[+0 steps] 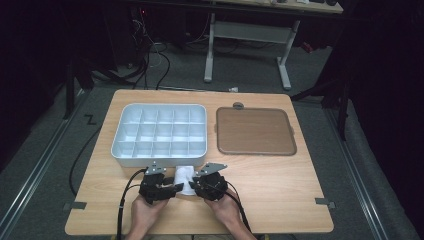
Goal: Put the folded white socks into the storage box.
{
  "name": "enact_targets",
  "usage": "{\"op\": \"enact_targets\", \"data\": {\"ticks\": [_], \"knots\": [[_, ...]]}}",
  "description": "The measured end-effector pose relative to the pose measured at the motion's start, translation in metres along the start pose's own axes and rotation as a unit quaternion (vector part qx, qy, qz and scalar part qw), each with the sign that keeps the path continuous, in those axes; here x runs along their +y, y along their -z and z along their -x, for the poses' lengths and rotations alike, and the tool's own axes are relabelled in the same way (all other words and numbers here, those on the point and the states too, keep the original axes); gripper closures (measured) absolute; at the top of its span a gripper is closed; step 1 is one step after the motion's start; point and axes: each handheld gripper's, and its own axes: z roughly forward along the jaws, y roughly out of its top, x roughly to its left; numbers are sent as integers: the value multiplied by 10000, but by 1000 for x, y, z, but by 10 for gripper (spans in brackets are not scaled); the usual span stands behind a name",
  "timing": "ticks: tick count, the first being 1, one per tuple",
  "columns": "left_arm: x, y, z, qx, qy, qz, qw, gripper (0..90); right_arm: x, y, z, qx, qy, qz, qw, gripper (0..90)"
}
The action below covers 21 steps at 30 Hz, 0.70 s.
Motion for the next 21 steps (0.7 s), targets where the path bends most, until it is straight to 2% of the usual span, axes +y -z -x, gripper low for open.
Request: {"op": "enact_targets", "data": {"ticks": [5,7,10,16,18,21], "knots": [[-1,-1,0,-22,19,-19,10000,503,-4,0,3,47,-80,67,9999,747],[-2,-2,0,-11,-63,-23,10000,499,-6,1,5,100,-155,86,9998,747],[-3,-1,0,1,-74,-20,10000,497,-8,2,8,190,-265,126,9994,747],[-2,0,-1,25,-75,-59,10000,496,-8,1,6,208,-275,117,9993,749],[-3,2,-2,72,-164,-46,9998,497,-7,0,4,217,-269,119,9993,752],[-3,6,-6,126,-148,-42,9998,497,-5,-4,0,211,-191,156,9995,753]]}}
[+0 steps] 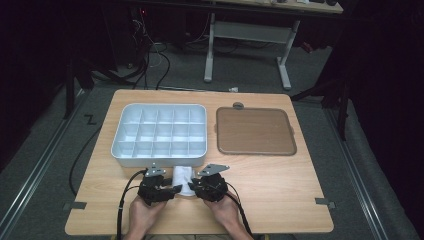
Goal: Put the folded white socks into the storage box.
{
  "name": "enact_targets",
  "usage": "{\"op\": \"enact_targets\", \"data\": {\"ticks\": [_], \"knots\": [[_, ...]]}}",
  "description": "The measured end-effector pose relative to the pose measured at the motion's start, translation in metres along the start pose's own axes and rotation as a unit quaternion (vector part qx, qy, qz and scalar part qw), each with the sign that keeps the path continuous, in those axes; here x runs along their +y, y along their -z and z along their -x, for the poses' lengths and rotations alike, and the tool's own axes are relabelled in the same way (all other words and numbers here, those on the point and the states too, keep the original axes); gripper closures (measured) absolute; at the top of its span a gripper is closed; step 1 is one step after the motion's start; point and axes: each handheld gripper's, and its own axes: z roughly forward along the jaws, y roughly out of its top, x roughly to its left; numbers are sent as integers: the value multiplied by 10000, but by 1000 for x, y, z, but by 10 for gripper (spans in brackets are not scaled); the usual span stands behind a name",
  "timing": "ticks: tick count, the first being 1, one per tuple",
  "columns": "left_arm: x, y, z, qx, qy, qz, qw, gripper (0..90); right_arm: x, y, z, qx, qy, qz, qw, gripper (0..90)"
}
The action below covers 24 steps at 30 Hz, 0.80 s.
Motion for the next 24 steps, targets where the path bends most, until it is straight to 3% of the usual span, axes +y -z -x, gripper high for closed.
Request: {"op": "enact_targets", "data": {"ticks": [6,10,16,19,24], "knots": [[1,8,-8,195,-75,9,9998,529,1,1,-7,5,203,12,9998,744],[6,9,-12,179,149,-4,9997,489,-1,10,-7,-54,200,69,9998,727],[24,13,-5,-187,491,301,9982,368,-3,23,-4,-98,156,194,9996,719],[33,8,0,-268,666,318,9969,335,-4,28,-2,-172,129,222,9995,712],[37,-11,1,-33,712,200,9973,321,-13,39,12,-411,-17,282,9988,695]]}}
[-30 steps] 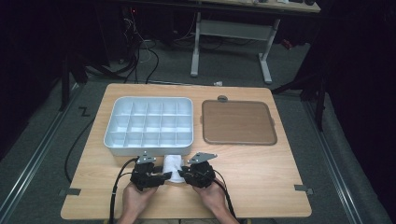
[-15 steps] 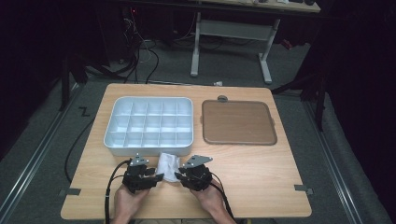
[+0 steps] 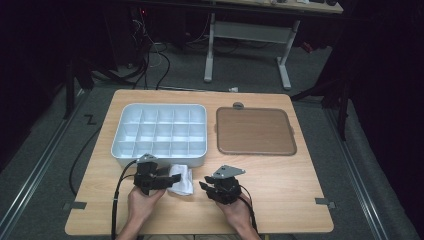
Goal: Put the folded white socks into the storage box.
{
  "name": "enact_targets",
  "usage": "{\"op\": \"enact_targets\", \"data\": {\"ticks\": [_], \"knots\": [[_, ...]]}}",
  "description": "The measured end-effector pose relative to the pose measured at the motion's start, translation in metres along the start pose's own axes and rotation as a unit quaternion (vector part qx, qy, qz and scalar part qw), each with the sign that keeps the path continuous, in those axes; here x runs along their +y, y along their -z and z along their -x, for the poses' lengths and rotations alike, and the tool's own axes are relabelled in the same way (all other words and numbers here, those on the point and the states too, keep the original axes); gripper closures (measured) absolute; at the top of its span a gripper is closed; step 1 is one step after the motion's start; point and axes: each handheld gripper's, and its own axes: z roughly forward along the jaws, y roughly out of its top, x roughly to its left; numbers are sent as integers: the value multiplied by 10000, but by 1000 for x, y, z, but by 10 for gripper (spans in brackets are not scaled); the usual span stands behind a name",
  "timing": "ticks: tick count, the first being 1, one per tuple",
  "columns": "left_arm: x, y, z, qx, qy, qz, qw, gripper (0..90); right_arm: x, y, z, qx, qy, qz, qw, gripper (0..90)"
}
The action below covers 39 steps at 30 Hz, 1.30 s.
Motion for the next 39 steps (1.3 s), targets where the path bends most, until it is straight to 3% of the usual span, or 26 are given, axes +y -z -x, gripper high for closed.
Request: {"op": "enact_targets", "data": {"ticks": [5,11,16,21,24,28,34,39], "knots": [[-8,-13,-3,284,-140,-150,9994,326,-15,13,20,-346,-198,-33,9992,684],[-12,-18,-5,386,-164,-213,9989,365,-36,29,46,-821,-409,-103,9957,661],[-14,-17,-5,296,-213,-216,9991,412,-53,38,66,-1406,-572,-156,9883,598],[-17,-16,-5,233,-238,-138,9993,470,-66,49,83,-1927,-803,-97,9779,526],[-18,-15,-5,213,-237,-157,9994,502,-73,51,92,-2063,-933,-125,9739,499],[-18,-15,-6,197,-249,-178,9993,523,-76,53,98,-2101,-1058,-131,9719,473],[-16,-14,-6,177,-151,-246,9994,570,-76,52,100,-2022,-1067,-161,9734,422],[-18,-12,-5,106,-224,-218,9995,650,-76,52,100,-1991,-1022,-165,9745,406]]}}
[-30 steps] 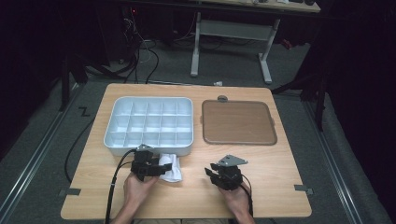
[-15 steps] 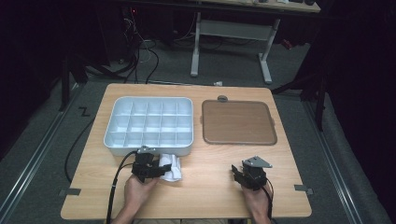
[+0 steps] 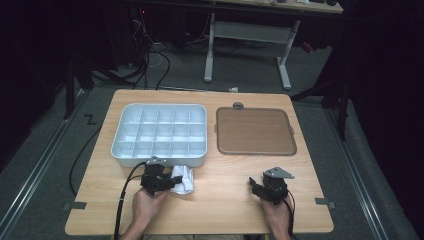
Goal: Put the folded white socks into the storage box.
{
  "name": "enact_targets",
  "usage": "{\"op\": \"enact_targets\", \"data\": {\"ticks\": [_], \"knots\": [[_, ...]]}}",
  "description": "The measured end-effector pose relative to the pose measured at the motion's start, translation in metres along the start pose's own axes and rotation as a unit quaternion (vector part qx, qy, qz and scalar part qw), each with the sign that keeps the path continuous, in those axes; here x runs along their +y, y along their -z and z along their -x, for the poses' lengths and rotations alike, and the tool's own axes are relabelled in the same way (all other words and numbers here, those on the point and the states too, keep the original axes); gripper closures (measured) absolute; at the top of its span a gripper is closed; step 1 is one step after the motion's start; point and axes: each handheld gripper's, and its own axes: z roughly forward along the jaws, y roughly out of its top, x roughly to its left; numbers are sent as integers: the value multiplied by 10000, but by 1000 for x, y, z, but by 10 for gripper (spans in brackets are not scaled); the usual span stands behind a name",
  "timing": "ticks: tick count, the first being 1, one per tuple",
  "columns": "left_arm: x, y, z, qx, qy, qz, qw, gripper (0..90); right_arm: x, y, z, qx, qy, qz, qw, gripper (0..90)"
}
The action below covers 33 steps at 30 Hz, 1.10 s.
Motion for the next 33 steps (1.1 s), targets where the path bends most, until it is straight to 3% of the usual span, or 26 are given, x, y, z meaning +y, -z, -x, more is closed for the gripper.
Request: {"op": "enact_targets", "data": {"ticks": [6,9,21,26,33], "knots": [[0,1,1,-5,9,6,10000,689,0,0,0,13,-39,-4,10000,401],[0,1,3,8,-156,-13,9999,704,0,0,0,24,-44,-3,10000,397],[0,9,11,-19,-167,-55,9998,725,0,0,0,64,-24,-9,10000,377],[1,16,14,-83,-314,-127,9994,726,0,0,0,60,6,-21,10000,370],[2,22,17,-200,-358,-136,9991,727,0,0,-1,54,18,-22,10000,369]]}}
